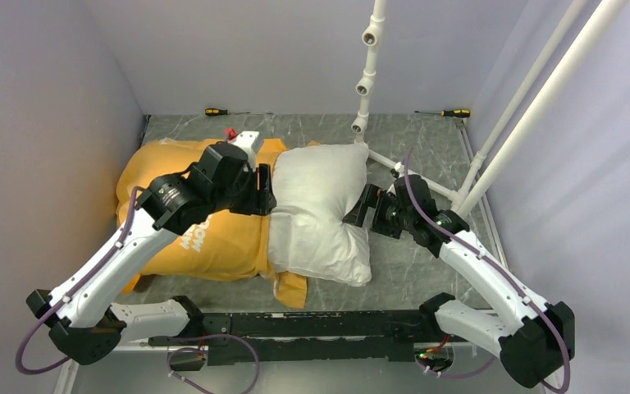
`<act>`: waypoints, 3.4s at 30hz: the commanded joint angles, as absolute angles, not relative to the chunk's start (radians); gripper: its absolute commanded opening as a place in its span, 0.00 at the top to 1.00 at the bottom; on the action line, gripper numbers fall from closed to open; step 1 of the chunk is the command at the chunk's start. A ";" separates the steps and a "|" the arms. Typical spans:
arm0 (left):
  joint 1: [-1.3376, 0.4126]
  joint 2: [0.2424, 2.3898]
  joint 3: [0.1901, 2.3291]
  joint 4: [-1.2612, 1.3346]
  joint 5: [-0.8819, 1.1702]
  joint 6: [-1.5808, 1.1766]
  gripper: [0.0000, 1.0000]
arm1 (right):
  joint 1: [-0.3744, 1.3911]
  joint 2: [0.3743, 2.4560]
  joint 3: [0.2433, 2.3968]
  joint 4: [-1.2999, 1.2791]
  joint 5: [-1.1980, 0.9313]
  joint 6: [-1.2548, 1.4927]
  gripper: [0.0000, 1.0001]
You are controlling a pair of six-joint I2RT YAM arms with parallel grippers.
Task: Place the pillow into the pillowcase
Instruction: Stuff the pillow into the pillowcase.
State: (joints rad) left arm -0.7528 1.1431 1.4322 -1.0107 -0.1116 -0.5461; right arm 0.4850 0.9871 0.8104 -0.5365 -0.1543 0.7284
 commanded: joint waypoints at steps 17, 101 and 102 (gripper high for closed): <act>-0.705 1.338 1.571 -0.961 -0.258 -0.396 1.00 | 0.474 1.083 0.684 -0.164 -0.477 0.786 0.39; -0.945 0.980 1.297 -0.868 0.251 -0.655 0.98 | 0.827 1.320 0.546 0.737 -0.295 1.184 1.00; -0.945 0.973 1.290 -0.831 0.289 -0.650 0.96 | 0.845 1.339 0.556 0.738 -0.263 1.186 1.00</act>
